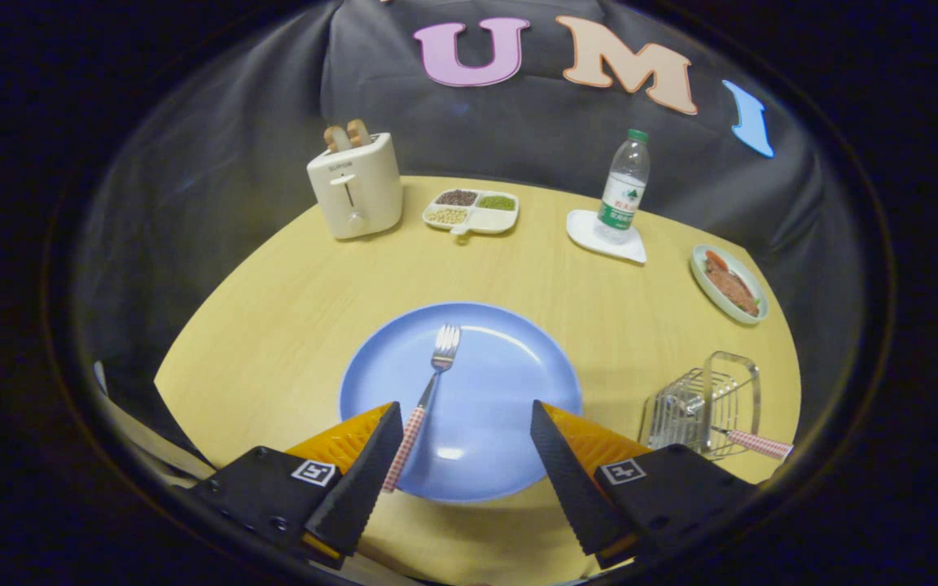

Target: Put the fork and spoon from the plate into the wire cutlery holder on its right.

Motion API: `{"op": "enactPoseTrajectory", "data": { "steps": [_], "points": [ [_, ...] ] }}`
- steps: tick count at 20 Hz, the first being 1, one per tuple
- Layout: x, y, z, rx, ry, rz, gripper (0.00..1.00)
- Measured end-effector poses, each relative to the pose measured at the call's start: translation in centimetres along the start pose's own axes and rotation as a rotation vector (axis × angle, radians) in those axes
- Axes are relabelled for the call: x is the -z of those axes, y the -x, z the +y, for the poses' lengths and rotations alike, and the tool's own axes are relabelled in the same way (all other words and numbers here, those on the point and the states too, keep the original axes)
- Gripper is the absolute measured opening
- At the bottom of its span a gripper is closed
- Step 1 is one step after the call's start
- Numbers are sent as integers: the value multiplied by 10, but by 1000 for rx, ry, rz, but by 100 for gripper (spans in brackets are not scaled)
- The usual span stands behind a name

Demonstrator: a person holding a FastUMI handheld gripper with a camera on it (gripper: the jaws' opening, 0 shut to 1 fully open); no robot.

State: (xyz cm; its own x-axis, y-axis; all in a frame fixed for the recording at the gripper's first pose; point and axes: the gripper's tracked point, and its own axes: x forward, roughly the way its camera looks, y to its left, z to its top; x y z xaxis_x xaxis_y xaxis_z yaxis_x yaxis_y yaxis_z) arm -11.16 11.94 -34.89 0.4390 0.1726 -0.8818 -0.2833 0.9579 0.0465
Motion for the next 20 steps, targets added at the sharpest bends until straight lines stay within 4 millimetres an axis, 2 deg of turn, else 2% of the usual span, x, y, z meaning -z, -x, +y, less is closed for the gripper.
{"op": "enactPoseTrajectory", "data": {
  "steps": [5, 11, 15, 17, 18, 20],
  "points": [
    [16, -18, 15, -16, 42, 69, 100],
    [27, -31, 25, -23, 63, 132, 56],
    [34, -30, 28, -20, 88, 155, 26],
    [38, -30, 24, -15, 96, 172, 19],
    [37, -24, 22, -14, 101, 179, 15],
    [36, -20, 14, -14, 120, 194, 12]
  ]
}}
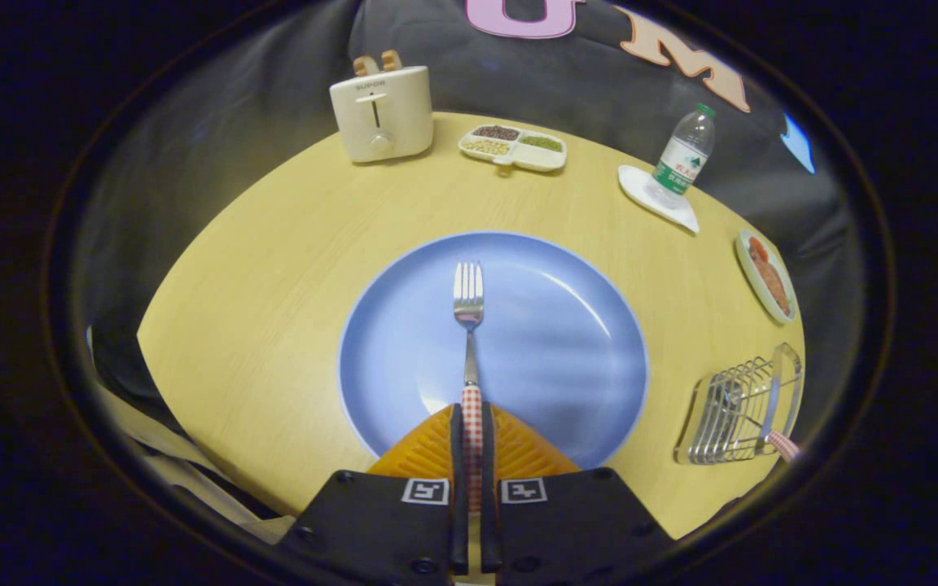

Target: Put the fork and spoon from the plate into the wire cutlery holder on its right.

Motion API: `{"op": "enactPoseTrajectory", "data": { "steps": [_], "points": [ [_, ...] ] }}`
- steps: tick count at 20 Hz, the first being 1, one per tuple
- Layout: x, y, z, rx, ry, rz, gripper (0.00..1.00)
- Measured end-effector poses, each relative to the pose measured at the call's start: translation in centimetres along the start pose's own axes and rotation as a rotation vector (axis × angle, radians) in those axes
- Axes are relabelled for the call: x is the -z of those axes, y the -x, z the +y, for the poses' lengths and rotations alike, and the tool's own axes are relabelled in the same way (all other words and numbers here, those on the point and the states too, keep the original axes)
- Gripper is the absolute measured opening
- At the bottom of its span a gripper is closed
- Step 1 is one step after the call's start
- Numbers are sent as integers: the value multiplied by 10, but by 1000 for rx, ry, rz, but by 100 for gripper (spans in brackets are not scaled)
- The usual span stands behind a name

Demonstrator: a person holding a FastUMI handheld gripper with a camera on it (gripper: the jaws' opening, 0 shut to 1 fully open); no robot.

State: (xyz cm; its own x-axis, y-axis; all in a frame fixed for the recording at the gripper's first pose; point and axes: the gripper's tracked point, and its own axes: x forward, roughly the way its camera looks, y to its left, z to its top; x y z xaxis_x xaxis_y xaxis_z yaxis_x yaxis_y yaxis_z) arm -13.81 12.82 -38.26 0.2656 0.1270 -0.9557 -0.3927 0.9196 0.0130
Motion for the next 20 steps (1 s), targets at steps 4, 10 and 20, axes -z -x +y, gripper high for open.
{"op": "enactPoseTrajectory", "data": {
  "steps": [4, 10, 20],
  "points": [
    [-6, 24, -21, -24, 34, 25, 9],
    [-14, 73, -82, -22, 88, 67, 9],
    [5, 140, -195, 21, 199, 186, 9]
  ]
}}
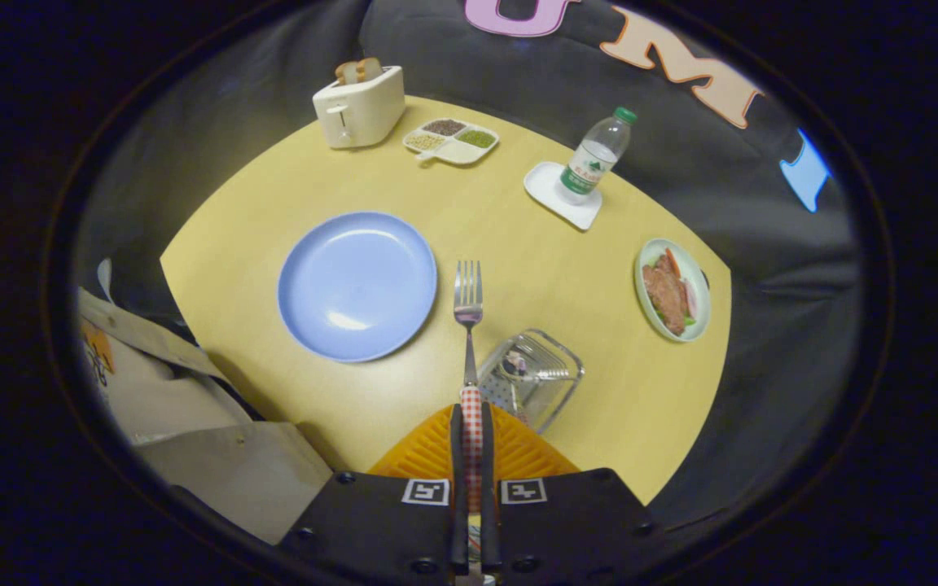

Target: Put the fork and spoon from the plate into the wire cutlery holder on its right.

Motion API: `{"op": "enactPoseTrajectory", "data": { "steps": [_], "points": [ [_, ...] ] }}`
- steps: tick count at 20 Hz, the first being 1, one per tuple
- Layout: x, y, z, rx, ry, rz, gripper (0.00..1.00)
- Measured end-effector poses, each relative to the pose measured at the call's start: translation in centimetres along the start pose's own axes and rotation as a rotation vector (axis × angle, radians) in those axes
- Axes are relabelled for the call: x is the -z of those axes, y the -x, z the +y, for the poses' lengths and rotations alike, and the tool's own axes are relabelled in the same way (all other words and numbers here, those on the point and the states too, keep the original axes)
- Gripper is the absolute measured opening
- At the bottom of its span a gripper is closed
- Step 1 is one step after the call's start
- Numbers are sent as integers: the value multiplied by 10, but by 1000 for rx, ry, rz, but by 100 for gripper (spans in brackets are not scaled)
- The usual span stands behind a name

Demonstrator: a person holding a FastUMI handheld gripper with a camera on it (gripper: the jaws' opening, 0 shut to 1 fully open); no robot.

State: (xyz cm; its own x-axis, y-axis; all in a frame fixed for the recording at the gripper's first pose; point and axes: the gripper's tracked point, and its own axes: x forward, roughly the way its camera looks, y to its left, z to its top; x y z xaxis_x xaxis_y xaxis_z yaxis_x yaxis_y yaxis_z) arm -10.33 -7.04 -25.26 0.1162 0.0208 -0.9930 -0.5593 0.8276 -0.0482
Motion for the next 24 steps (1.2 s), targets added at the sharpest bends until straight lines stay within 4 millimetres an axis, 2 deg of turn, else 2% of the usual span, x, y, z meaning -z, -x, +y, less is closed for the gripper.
{"op": "enactPoseTrajectory", "data": {
  "steps": [2, 6, 11, 17, 22, 24],
  "points": [
    [15, 7, -15, -4, 16, 42, 9],
    [41, 9, -39, -10, 24, 126, 9],
    [54, 2, -56, -44, 110, 245, 9],
    [49, -13, -58, -87, 173, 360, 11],
    [41, -15, -55, -93, 150, 387, 15],
    [31, -17, -60, -91, 131, 360, 33]
  ]
}}
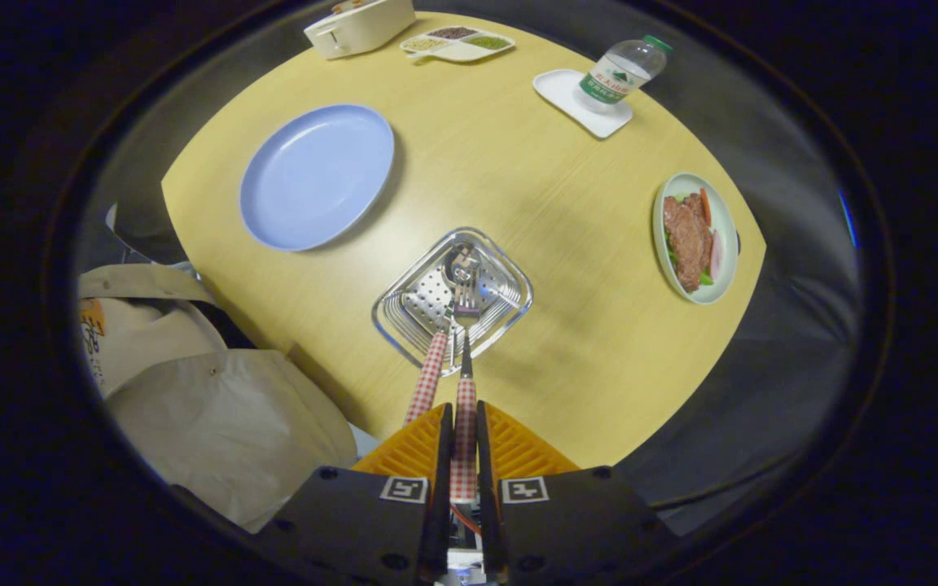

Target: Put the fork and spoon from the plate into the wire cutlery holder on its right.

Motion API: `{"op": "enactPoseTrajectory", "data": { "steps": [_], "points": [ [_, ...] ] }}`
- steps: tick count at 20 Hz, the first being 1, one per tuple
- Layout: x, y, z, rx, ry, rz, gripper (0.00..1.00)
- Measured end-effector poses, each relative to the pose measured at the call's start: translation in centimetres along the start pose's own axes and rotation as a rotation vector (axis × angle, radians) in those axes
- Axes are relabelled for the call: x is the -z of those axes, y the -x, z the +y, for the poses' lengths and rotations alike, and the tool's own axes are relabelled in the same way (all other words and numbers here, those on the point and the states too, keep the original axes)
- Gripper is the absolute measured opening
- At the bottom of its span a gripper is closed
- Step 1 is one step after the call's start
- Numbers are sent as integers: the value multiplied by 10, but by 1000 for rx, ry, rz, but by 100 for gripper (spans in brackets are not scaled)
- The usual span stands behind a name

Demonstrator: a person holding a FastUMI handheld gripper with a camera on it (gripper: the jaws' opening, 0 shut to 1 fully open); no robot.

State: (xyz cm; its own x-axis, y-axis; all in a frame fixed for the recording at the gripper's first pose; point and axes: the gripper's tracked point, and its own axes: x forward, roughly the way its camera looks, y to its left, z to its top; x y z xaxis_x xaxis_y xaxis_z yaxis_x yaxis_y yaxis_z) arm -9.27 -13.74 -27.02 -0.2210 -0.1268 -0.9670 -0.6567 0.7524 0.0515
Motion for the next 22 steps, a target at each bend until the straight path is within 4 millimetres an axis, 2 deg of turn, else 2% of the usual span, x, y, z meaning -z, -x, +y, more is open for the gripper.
{"op": "enactPoseTrajectory", "data": {
  "steps": [3, 7, 11, 14, 18, 22],
  "points": [
    [-8, 8, 5, -22, -54, -64, 60],
    [-26, 25, 9, -23, -183, -243, 96],
    [-47, 56, 14, 3, -319, -477, 97],
    [-67, 76, 17, 90, -377, -715, 98],
    [-83, 92, 47, 110, -506, -951, 98],
    [-96, 105, 70, 166, -535, -1123, 98]
  ]
}}
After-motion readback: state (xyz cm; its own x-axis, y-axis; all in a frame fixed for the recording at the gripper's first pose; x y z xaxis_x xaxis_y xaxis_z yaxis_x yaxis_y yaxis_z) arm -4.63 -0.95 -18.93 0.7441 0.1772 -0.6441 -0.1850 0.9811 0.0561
